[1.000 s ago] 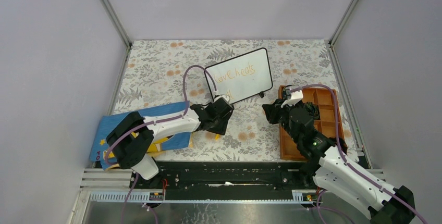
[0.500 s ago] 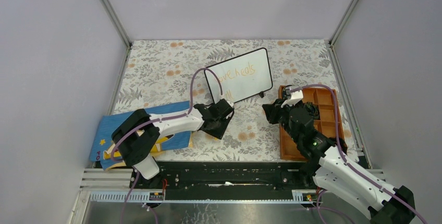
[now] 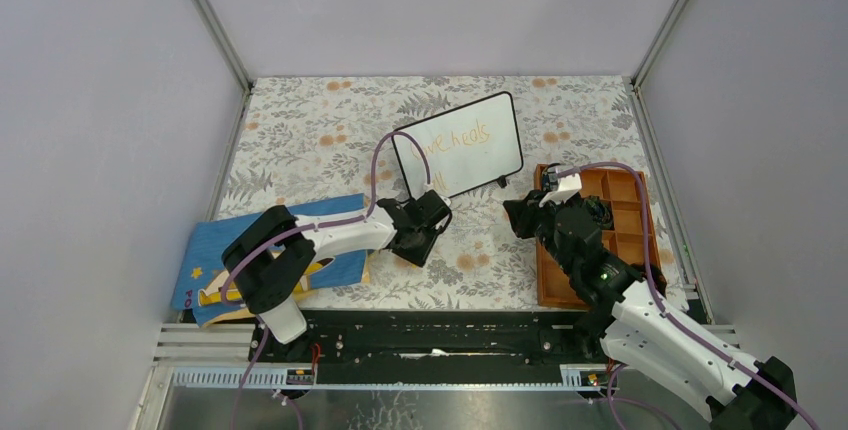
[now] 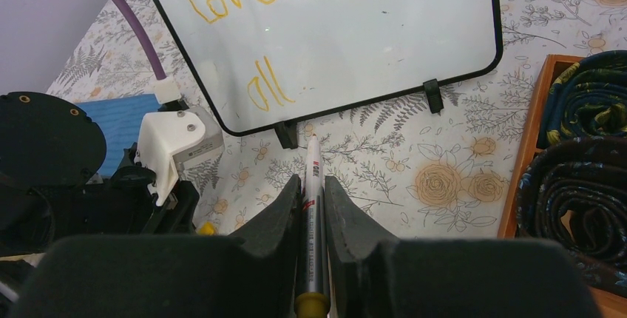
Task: Write a sentence on the whiteboard
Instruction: Close the whiteboard marker at the center of the board.
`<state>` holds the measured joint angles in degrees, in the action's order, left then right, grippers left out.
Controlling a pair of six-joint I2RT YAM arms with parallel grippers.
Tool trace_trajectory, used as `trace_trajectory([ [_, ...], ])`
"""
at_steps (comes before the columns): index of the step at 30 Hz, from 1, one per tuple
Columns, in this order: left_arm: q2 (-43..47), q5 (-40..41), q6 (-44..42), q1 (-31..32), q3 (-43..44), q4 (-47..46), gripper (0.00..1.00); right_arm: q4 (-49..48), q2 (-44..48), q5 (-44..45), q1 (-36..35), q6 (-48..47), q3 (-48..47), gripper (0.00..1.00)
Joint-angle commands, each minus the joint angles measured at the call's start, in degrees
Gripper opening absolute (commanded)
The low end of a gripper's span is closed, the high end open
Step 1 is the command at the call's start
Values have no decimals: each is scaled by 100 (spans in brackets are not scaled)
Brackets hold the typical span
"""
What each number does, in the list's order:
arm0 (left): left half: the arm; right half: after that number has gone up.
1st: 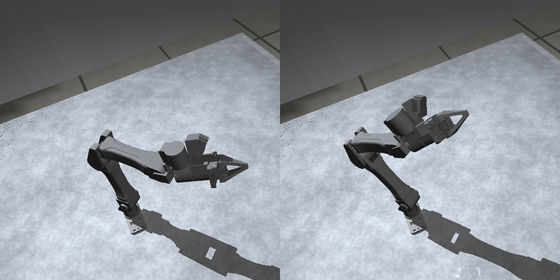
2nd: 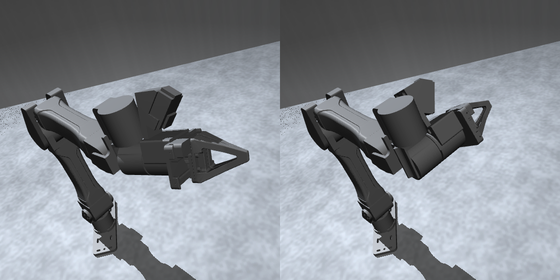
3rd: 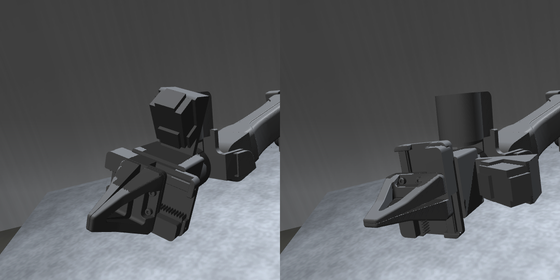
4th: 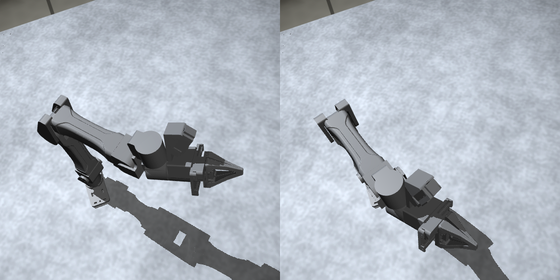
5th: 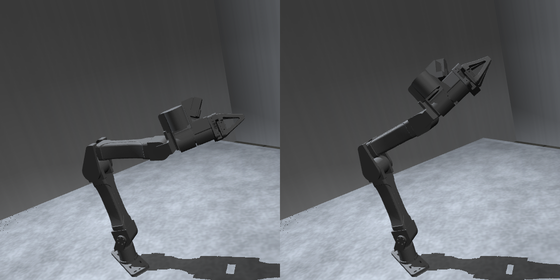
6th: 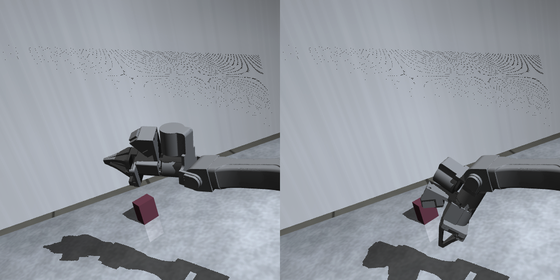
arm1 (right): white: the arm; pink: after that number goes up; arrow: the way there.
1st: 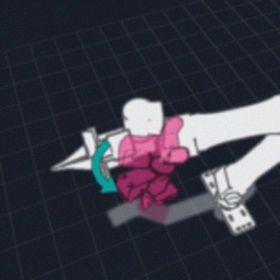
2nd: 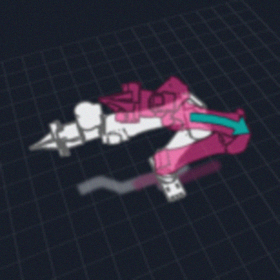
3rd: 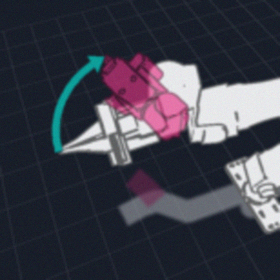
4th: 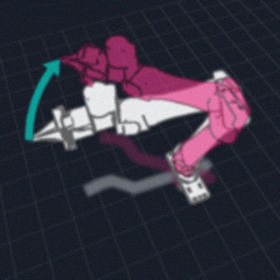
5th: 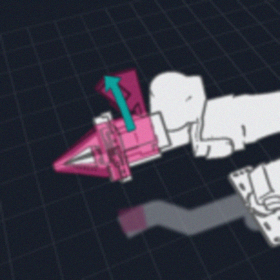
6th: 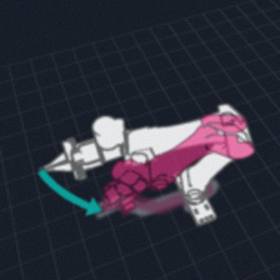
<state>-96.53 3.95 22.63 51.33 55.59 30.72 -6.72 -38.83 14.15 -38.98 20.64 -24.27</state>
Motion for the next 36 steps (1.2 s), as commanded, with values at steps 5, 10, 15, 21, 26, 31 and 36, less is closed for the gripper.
trace_trajectory([
  [5,-199,-61,-110,-27,63,-50,36,-158,115,156,31,6,8,0],
  [10,-217,-73,-75,-36,87,-49,37,-180,90,152,30,12,3,0],
  [15,-240,-150,-68,-28,138,-84,34,-164,114,142,29,11,2,0],
  [21,-296,-212,-65,-28,83,-105,29,-120,146,140,29,19,11,0],
  [26,-283,-235,-92,-34,9,-94,20,-117,172,149,30,21,13,0],
  [31,-208,-204,-63,-38,4,-98,0,-84,174,155,30,15,-8,0],
  [36,122,-120,156,-138,-74,-248,0,-64,196,154,31,1,-29,0],
])
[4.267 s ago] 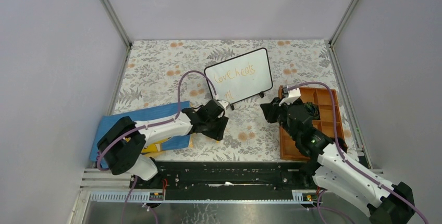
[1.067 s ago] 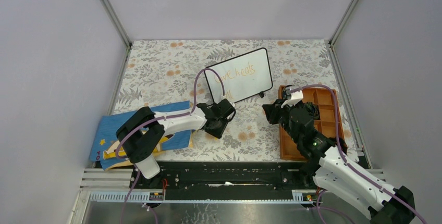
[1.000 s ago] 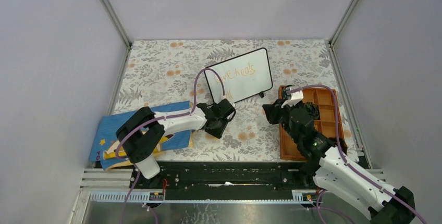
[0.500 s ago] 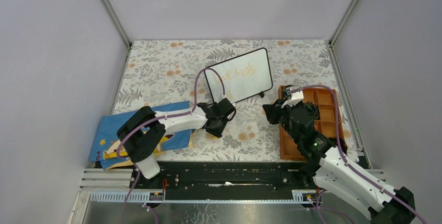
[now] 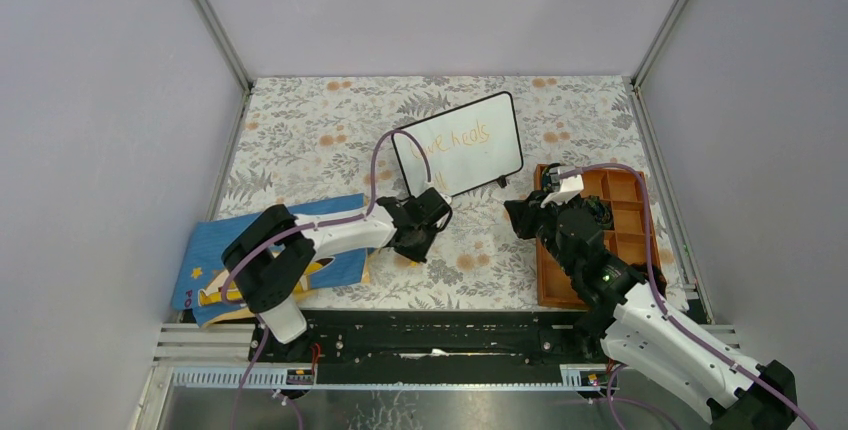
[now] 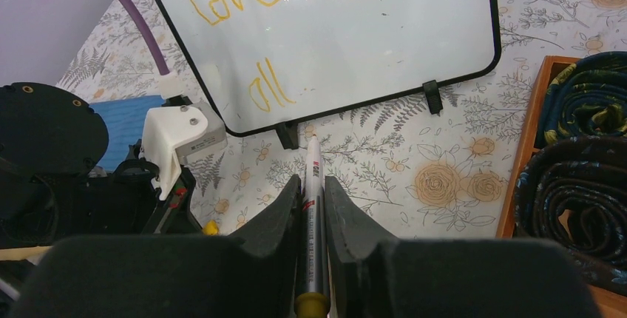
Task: Write a sentence on the whiteboard
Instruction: Close the whiteboard marker at the center of the board.
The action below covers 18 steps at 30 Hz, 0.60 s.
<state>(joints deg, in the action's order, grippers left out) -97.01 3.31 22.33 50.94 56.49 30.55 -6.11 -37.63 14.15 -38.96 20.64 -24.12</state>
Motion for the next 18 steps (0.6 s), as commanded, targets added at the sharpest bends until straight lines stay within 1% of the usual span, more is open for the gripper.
trace_trajectory([
  [1,305,-92,256,-169,-215,-322,0,-119,75,150,29,-1,-47,0],
  [7,1166,-280,579,-673,-654,-889,0,-114,53,149,29,-7,-58,0],
  [15,1880,-305,884,-872,-1139,-1498,0,-110,30,167,29,3,-33,0],
  [18,2283,-572,1038,-959,-1401,-1882,0,-93,14,167,27,10,-29,0],
])
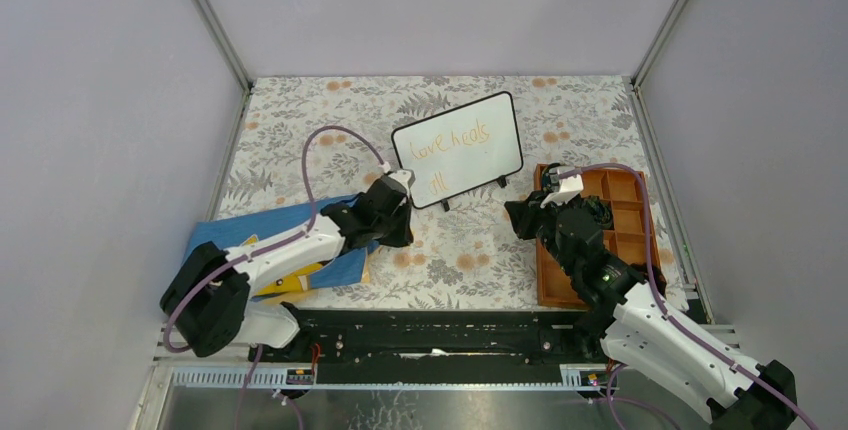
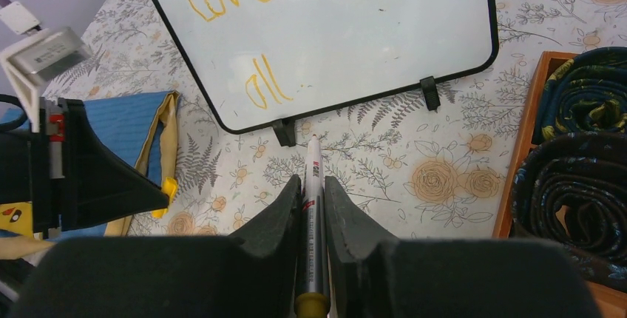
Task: Write a sentence on the whiteboard
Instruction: Close the whiteboard marker at the center of the board.
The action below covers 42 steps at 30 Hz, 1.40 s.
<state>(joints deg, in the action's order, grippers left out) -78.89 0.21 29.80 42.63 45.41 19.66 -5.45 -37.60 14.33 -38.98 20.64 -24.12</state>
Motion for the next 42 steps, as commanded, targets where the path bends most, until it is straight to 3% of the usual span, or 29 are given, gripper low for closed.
trace_trajectory([
  [1,635,-334,324,-163,-373,-933,0,-159,12,156,26,18,-27,0],
  [10,2257,-536,689,-440,-1058,-2273,0,-272,123,212,30,27,42,0],
  [20,3447,-549,1241,-704,-1727,-4597,0,-899,74,70,31,71,-63,0],
  [27,3635,-335,1671,-993,-1756,-5937,0,-2343,-196,93,-11,-144,-416,0],
  [34,3505,-285,1969,-1303,-1195,-6262,0,-3300,-1053,394,-419,-890,-1385,0],
  [42,2914,-531,3098,-1737,-644,-6753,0,-4338,-1351,581,-1230,-1504,-1955,0],
])
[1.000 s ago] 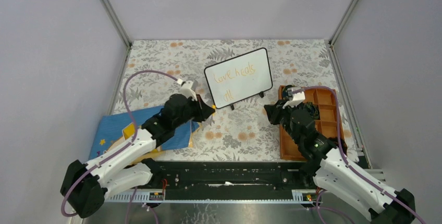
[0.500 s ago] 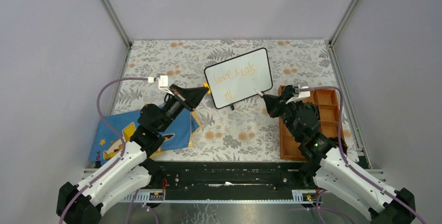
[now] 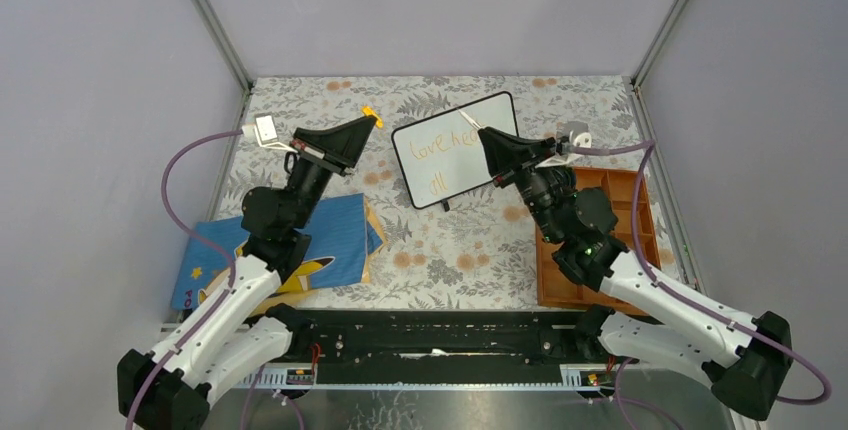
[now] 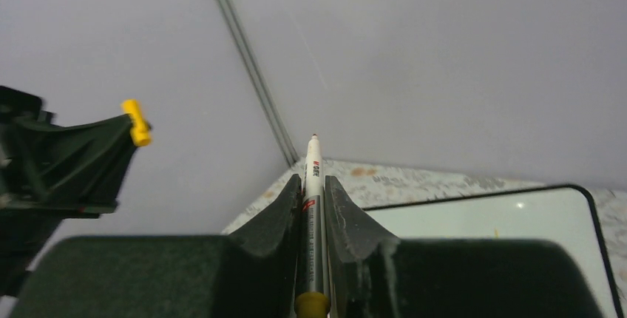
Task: Write a sentence on the whiteboard
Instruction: Close the whiteboard marker at the center of the board.
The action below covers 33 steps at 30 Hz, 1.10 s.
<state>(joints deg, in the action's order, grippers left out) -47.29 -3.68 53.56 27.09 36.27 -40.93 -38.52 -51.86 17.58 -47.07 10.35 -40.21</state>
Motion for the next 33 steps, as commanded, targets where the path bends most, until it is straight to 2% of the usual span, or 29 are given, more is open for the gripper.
trace_trajectory([
  [1,-310,-235,869,-239,315,-778,0,-1139,131,279,-609,-587,-347,0],
  [7,-557,-615,1434,-319,593,-963,0,-1728,53,960,-1731,-2183,-408,0],
  [11,-632,-737,1671,-329,678,-1178,0,-2439,-173,1137,-2131,-2715,-233,0],
  [17,-705,-765,2038,-328,785,-1261,0,-4024,-813,1239,-3269,-4084,-113,0],
  [20,-742,-766,2205,-327,794,-1399,0,-4782,-1256,1136,-3610,-4823,-181,0],
  [28,-727,-832,2511,-328,738,-1641,0,-4950,-1615,1106,-3621,-4851,-409,0],
  [33,-687,-863,2692,-332,622,-1758,0,-4842,-1617,1108,-3521,-4397,-492,0],
])
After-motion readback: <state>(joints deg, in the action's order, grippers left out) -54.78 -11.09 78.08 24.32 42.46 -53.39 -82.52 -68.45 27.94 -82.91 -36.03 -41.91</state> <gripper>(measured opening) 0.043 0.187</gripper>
